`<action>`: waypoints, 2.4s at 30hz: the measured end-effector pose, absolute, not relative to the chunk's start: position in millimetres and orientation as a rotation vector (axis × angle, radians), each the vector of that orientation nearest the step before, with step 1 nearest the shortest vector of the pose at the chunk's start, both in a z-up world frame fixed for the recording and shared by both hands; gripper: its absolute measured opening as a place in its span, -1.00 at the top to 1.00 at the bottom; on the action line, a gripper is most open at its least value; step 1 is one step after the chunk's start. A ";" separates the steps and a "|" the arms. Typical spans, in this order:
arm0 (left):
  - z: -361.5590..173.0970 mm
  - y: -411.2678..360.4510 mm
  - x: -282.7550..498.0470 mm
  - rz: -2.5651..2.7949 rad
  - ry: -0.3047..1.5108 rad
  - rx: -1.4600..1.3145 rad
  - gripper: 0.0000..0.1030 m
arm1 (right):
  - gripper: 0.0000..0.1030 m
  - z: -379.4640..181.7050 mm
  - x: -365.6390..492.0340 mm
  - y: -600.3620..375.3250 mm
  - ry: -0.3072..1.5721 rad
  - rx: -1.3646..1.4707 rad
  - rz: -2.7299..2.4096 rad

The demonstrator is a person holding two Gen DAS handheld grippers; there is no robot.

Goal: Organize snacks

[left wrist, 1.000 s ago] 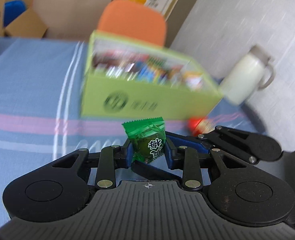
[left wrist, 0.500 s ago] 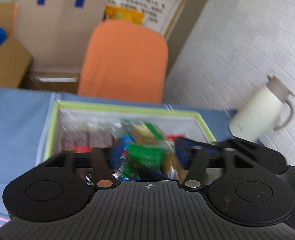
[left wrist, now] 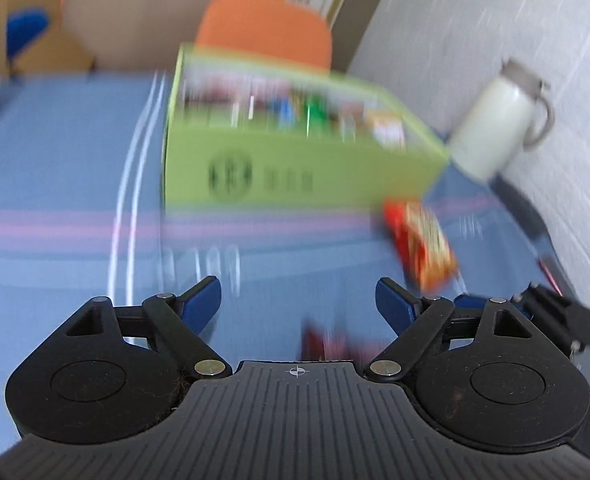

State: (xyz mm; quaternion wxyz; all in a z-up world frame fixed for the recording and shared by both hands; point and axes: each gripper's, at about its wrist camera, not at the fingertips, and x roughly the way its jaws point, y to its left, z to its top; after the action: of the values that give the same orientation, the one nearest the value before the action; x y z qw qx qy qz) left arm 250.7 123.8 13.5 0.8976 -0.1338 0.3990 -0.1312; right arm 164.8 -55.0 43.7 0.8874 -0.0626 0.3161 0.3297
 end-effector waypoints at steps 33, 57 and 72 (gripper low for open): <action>-1.7 124.9 211.1 -0.247 0.890 -0.357 -0.42 | -0.99 5.5 105.6 -14.6 0.595 -0.128 0.566; -0.5 125.1 242.8 -0.433 0.963 -0.277 -0.10 | -0.99 22.9 130.3 9.6 0.699 -0.129 0.462; -2.1 112.4 232.7 -0.471 0.920 -0.191 0.34 | -0.53 19.9 130.0 6.3 0.674 -0.127 0.491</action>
State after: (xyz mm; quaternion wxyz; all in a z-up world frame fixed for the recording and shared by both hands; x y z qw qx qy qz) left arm 232.7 112.4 -2.1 0.8650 -0.0909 0.4393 -0.2247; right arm 130.0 6.3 19.9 0.9124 -0.0619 0.3270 0.2382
